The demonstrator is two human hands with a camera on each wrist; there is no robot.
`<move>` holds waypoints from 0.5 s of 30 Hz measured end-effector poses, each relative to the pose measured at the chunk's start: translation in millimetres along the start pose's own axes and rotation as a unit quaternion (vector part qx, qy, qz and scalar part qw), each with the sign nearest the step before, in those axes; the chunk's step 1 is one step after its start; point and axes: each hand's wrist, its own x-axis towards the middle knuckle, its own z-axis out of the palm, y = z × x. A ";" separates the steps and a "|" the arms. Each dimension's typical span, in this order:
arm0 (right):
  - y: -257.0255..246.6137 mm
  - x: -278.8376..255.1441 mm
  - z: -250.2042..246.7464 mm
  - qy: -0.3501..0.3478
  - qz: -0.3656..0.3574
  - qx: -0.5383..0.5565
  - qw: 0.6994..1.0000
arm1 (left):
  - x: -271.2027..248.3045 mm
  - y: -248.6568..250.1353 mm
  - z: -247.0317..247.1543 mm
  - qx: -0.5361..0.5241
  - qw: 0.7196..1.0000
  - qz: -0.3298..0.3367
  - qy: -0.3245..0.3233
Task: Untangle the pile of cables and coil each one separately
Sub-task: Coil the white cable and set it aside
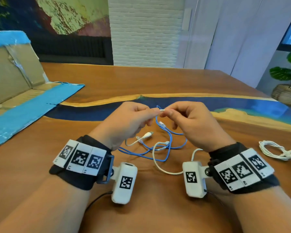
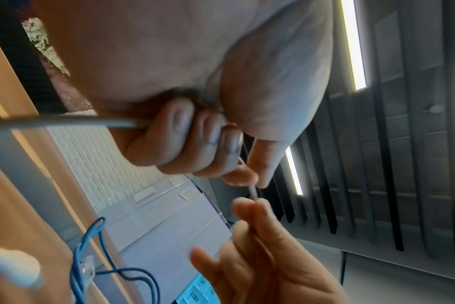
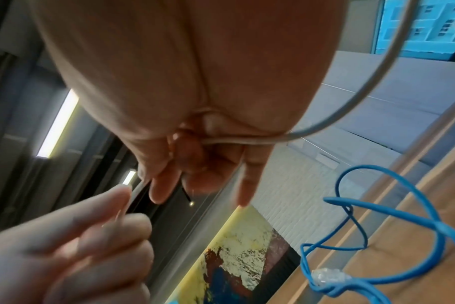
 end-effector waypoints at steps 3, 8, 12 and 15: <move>1.0 4.3 -16.0 0.103 0.017 0.167 0.980 | 1.0 -0.9 -7.2 0.000 0.998 0.024 0.049; 24.3 8.7 -52.8 0.270 0.085 0.209 0.936 | 3.4 -0.4 -11.1 -0.006 0.992 0.026 0.127; 37.5 8.5 -56.4 0.261 0.110 0.045 0.958 | 0.7 3.8 -8.0 -0.268 0.961 0.007 0.065; 30.2 5.2 -46.7 0.130 0.109 -0.050 0.984 | 0.4 10.1 -10.8 -0.436 0.897 0.051 0.050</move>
